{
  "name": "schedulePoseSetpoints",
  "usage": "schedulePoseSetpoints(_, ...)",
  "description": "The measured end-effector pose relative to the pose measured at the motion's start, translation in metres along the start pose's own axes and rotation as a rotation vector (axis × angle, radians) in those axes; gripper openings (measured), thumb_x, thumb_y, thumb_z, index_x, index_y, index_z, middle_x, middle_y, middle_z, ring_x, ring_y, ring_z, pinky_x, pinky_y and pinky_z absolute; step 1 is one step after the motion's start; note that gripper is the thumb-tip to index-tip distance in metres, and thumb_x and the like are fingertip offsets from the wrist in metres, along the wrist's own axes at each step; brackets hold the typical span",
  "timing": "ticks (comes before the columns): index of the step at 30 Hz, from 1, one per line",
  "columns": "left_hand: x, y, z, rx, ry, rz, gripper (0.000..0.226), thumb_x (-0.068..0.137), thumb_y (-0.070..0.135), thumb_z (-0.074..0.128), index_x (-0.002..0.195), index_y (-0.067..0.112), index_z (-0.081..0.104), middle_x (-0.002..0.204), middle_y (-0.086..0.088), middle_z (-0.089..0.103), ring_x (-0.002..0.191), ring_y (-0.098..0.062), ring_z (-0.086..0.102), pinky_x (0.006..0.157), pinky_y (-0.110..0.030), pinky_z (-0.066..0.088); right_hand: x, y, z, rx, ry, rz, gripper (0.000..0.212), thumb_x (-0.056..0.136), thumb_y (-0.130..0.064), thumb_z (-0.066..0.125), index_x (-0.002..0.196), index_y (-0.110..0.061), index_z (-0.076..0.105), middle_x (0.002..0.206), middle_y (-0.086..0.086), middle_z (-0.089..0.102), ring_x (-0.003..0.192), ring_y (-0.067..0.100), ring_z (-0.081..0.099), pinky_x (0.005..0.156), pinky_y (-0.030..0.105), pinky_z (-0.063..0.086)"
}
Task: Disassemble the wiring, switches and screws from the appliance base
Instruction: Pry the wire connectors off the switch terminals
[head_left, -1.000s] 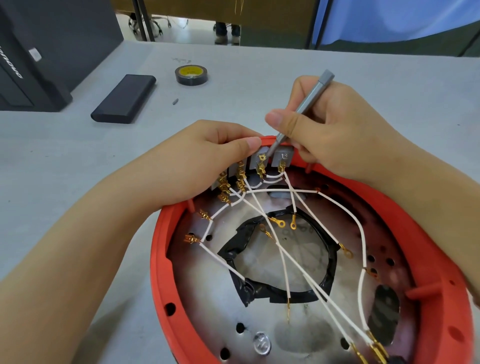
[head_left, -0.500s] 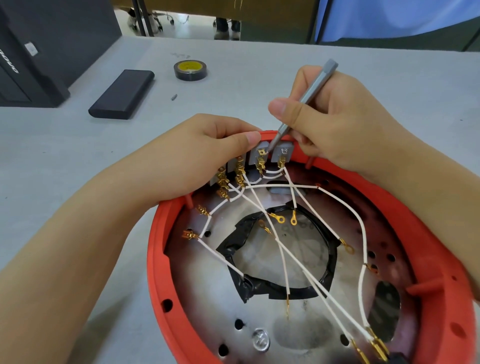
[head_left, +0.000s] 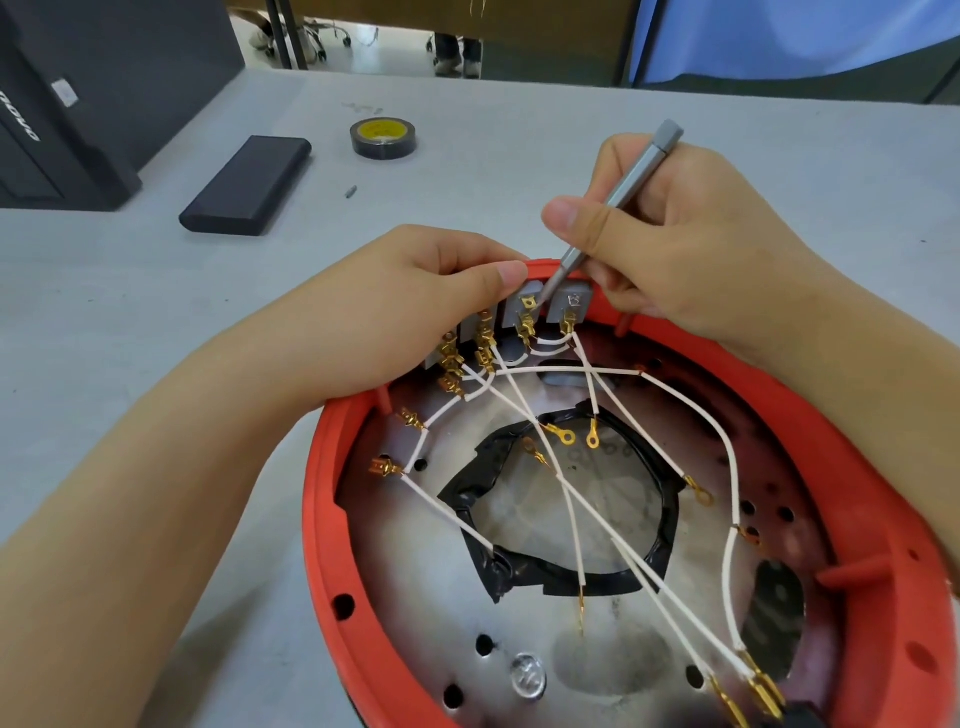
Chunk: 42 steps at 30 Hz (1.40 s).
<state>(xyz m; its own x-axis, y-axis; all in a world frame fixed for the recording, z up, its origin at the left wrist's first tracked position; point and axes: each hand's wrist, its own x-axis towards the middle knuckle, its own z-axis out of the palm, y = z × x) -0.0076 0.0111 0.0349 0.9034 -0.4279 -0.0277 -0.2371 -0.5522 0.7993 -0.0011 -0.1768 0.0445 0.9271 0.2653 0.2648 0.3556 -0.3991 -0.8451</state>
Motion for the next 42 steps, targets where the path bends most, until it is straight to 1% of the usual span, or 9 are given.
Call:
schedulePoseSetpoints(2, -0.001, 0.001, 0.001, -0.008, -0.008, 0.0, 0.022, 0.095, 0.041, 0.049, 0.103, 0.039, 0.069, 0.1, -0.005, 0.073, 0.099, -0.036, 0.064, 0.094, -0.049, 0.048, 0.001, 0.0, 0.001, -0.035, -0.001, 0.003, 0.029, 0.085, -0.038, 0.059, 0.068, -0.02, 0.043, 0.055, 0.005, 0.043, 0.042, 0.006, 0.039, 0.045, 0.015, 0.032)
schedulePoseSetpoints(6, -0.002, 0.002, 0.001, -0.01, -0.012, -0.001, 0.022, 0.096, 0.041, 0.049, 0.105, 0.038, 0.069, 0.103, -0.008, 0.072, 0.101, -0.038, 0.063, 0.095, -0.051, 0.047, 0.002, -0.001, 0.001, -0.048, -0.013, 0.025, 0.03, 0.087, -0.036, 0.059, 0.069, -0.018, 0.042, 0.057, 0.006, 0.043, 0.042, 0.004, 0.038, 0.046, 0.017, 0.031)
schedulePoseSetpoints(10, 0.0, 0.0, 0.001, -0.005, -0.013, 0.0, 0.022, 0.095, 0.041, 0.049, 0.105, 0.039, 0.069, 0.101, 0.0, 0.073, 0.101, -0.03, 0.065, 0.095, -0.044, 0.048, 0.005, -0.004, 0.0, 0.05, -0.073, 0.09, 0.032, 0.095, -0.022, 0.057, 0.068, -0.015, 0.041, 0.053, 0.008, 0.044, 0.033, 0.008, 0.034, 0.036, 0.016, 0.03)
schedulePoseSetpoints(14, 0.0, 0.0, 0.001, -0.007, 0.008, 0.003, 0.019, 0.094, 0.041, 0.051, 0.098, 0.043, 0.069, 0.096, 0.007, 0.074, 0.098, -0.025, 0.066, 0.089, -0.032, 0.048, 0.01, -0.008, 0.0, -0.005, -0.11, 0.128, 0.034, 0.096, -0.023, 0.056, 0.066, -0.014, 0.042, 0.053, 0.007, 0.045, 0.031, 0.006, 0.034, 0.034, 0.014, 0.03)
schedulePoseSetpoints(22, 0.0, -0.001, 0.0, -0.013, -0.003, -0.003, 0.021, 0.095, 0.042, 0.05, 0.102, 0.041, 0.069, 0.099, 0.003, 0.074, 0.1, -0.029, 0.066, 0.095, -0.045, 0.049, 0.004, -0.002, -0.001, 0.043, -0.044, 0.072, 0.031, 0.095, -0.024, 0.057, 0.07, -0.016, 0.041, 0.057, 0.012, 0.041, 0.034, 0.007, 0.034, 0.036, 0.016, 0.03)
schedulePoseSetpoints(30, -0.002, 0.001, 0.001, -0.051, -0.009, -0.019, 0.022, 0.094, 0.039, 0.051, 0.105, 0.036, 0.069, 0.103, -0.011, 0.071, 0.101, -0.04, 0.063, 0.095, -0.055, 0.046, 0.001, 0.001, -0.001, -0.012, 0.029, 0.018, 0.029, 0.089, -0.031, 0.06, 0.068, -0.019, 0.043, 0.053, 0.002, 0.044, 0.038, 0.006, 0.04, 0.043, 0.015, 0.032)
schedulePoseSetpoints(33, -0.003, 0.002, 0.001, -0.055, -0.016, -0.015, 0.022, 0.095, 0.039, 0.05, 0.104, 0.036, 0.069, 0.105, -0.015, 0.07, 0.101, -0.042, 0.062, 0.095, -0.056, 0.046, 0.0, 0.001, -0.001, 0.017, 0.011, 0.026, 0.03, 0.091, -0.027, 0.061, 0.068, -0.018, 0.044, 0.05, 0.001, 0.047, 0.034, 0.005, 0.04, 0.038, 0.014, 0.032)
schedulePoseSetpoints(37, -0.001, 0.001, 0.001, -0.035, -0.002, -0.014, 0.021, 0.094, 0.042, 0.05, 0.104, 0.039, 0.069, 0.101, -0.002, 0.073, 0.102, -0.034, 0.063, 0.095, -0.049, 0.047, 0.001, -0.001, 0.0, 0.041, -0.012, 0.05, 0.031, 0.093, -0.022, 0.061, 0.068, -0.016, 0.044, 0.048, 0.002, 0.047, 0.032, 0.007, 0.038, 0.036, 0.016, 0.031)
schedulePoseSetpoints(42, -0.001, 0.001, 0.001, -0.032, -0.003, -0.008, 0.021, 0.094, 0.042, 0.05, 0.104, 0.039, 0.069, 0.101, -0.004, 0.073, 0.101, -0.033, 0.064, 0.095, -0.049, 0.048, -0.001, -0.001, -0.001, 0.018, 0.012, 0.018, 0.03, 0.093, -0.022, 0.061, 0.068, -0.016, 0.045, 0.047, -0.003, 0.05, 0.031, 0.007, 0.041, 0.038, 0.015, 0.033)
